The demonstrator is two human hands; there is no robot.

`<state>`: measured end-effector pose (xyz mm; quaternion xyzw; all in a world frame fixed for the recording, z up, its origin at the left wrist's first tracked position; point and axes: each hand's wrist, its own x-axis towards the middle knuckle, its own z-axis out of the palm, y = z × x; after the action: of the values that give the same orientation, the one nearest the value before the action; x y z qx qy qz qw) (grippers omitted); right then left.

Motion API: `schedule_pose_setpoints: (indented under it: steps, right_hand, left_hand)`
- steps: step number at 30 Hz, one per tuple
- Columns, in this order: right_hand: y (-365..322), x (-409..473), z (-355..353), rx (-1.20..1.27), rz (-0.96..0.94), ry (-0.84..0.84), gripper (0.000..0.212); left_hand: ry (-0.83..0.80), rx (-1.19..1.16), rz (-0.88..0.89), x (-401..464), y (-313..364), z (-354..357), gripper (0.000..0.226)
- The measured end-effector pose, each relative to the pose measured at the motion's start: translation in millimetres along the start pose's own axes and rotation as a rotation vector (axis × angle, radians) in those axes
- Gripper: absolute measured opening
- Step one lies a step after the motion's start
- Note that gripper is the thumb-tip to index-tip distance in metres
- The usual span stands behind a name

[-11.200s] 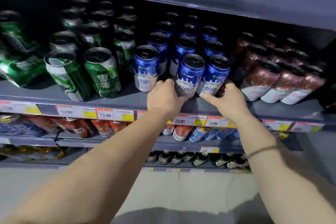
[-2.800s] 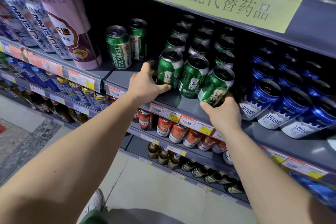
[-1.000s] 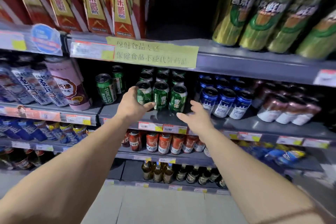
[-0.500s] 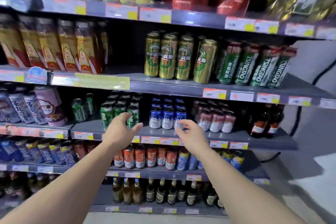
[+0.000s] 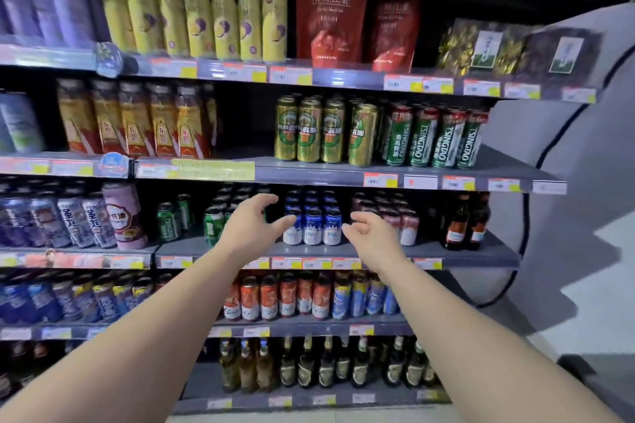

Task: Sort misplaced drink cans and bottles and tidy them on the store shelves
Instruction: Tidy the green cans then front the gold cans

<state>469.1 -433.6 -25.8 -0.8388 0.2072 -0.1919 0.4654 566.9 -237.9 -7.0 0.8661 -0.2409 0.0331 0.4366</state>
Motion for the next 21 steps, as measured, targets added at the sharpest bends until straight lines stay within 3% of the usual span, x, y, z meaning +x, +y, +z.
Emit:
schedule_pose_setpoints:
  steps: [8,14,16,21]
  right_hand:
    - [-0.4,115.9,-29.5,-0.01,-0.069,0.087,0.046]
    - [9.7,235.0,-53.2,-0.163,-0.035,0.136,0.07]
    - [10.1,267.0,-50.2,-0.252,0.011,0.128,0.08]
    - [8.0,309.2,-31.3,-0.483,0.124,0.141,0.073]
  left_hand:
    - [0.058,-0.018,0.032,96.1,19.5,37.9,0.064]
    - [0.155,-0.093,-0.046,190.8,26.1,65.4,0.068]
    - [0.184,-0.05,-0.049,214.2,23.4,70.5,0.067]
    - [0.076,0.152,0.023,257.9,16.2,81.9,0.06]
